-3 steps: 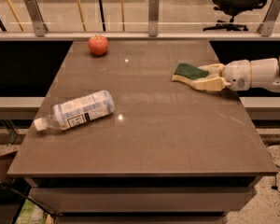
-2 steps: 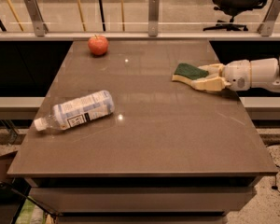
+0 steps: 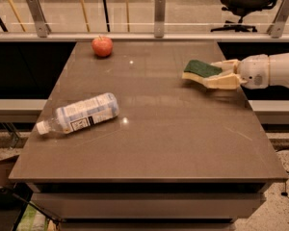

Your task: Move sponge near apple

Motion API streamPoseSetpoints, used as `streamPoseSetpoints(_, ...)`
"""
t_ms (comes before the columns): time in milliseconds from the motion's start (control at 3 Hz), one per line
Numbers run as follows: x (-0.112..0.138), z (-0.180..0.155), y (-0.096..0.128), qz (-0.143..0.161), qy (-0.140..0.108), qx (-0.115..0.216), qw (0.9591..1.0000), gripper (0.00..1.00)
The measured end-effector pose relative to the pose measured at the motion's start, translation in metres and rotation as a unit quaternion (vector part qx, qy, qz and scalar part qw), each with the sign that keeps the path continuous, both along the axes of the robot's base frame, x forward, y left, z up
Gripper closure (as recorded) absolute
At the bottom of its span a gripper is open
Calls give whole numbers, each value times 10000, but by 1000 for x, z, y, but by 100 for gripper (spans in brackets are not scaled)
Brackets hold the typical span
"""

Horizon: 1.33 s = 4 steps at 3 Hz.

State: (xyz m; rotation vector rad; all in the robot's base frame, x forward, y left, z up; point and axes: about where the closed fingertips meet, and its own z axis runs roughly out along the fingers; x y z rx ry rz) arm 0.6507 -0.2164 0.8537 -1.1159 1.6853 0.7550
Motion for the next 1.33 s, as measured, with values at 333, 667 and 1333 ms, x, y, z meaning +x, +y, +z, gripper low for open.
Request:
streamPoseSetpoints(333,0,0,0,1,1,-1,10000,100)
streamPoseSetpoints(667,-1,8,3,-50,-6,-121,9999,100)
streamPoseSetpoints(1333,1,43,15,-615,4,-459,9970,100)
